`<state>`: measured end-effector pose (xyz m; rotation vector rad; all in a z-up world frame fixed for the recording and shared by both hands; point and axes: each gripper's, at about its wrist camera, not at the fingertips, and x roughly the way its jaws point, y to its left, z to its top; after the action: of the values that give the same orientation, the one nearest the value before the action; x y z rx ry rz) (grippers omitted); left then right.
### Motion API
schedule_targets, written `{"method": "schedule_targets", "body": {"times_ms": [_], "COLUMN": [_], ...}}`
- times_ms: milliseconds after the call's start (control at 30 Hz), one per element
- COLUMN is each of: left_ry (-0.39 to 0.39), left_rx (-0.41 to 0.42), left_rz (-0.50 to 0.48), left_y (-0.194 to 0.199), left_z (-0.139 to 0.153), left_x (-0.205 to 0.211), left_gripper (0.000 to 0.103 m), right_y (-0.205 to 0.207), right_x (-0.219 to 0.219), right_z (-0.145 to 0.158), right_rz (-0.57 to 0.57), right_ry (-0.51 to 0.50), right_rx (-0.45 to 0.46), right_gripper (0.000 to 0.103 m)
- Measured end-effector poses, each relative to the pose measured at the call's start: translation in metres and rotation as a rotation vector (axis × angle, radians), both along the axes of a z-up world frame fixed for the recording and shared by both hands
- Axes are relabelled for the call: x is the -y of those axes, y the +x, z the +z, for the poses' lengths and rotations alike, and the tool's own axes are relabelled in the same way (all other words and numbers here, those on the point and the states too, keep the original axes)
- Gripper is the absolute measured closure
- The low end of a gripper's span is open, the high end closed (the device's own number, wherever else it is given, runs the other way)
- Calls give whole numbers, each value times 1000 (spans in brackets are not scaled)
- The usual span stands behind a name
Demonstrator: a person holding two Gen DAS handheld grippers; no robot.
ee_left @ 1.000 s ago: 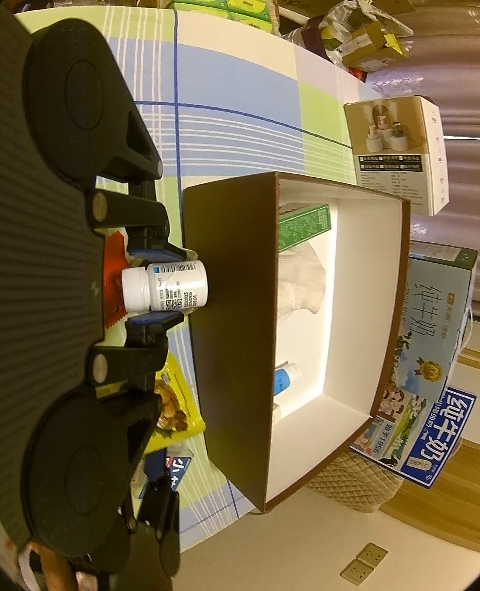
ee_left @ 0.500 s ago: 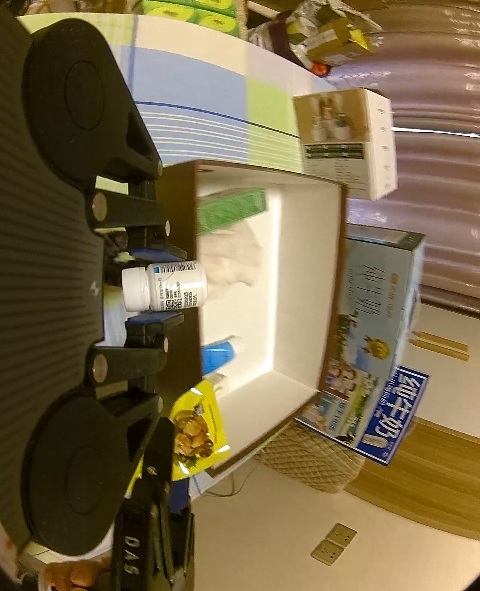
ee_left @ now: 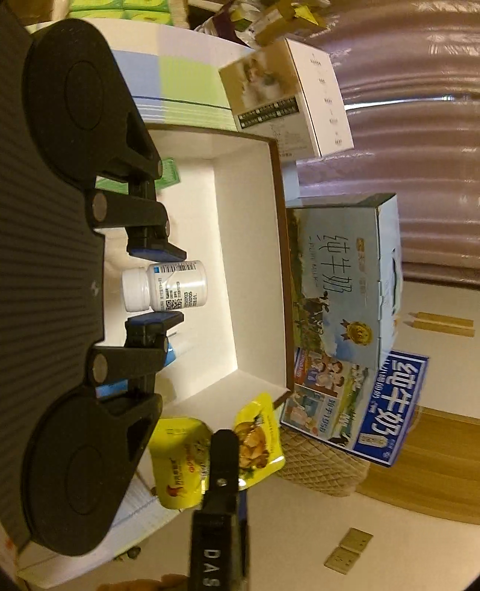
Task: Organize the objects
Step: 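Carry the pill bottle and snack bag into the brown box and open both grippers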
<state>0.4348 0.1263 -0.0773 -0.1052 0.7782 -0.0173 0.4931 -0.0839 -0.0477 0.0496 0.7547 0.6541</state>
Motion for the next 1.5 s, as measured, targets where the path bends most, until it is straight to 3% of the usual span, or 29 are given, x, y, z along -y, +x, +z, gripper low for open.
{"method": "schedule_targets", "body": {"times_ms": [300,567,833,1033,1500], "left_ry": [25,66,87,68,97], "left_rx": [-79,-94,-93,-88,-101], "left_rz": [3,3,1,16,26], "left_y": [64,91,102,104,109], "left_z": [-32,-47,-57,-60,-65], "left_x": [-2,-4,-6,-11,-9], "left_gripper": [80,80,80,80,79], "right_y": [59,87,102,109,96], "right_x": [-21,-39,-44,-40,-30], "right_z": [-45,-77,-85,-85,-85], "right_rz": [-19,-26,-48,-83,-2], "right_ry": [-114,-194,-178,-143,-166], "right_rx": [-9,14,15,19,32], "right_gripper": [58,58,55,39,38]}}
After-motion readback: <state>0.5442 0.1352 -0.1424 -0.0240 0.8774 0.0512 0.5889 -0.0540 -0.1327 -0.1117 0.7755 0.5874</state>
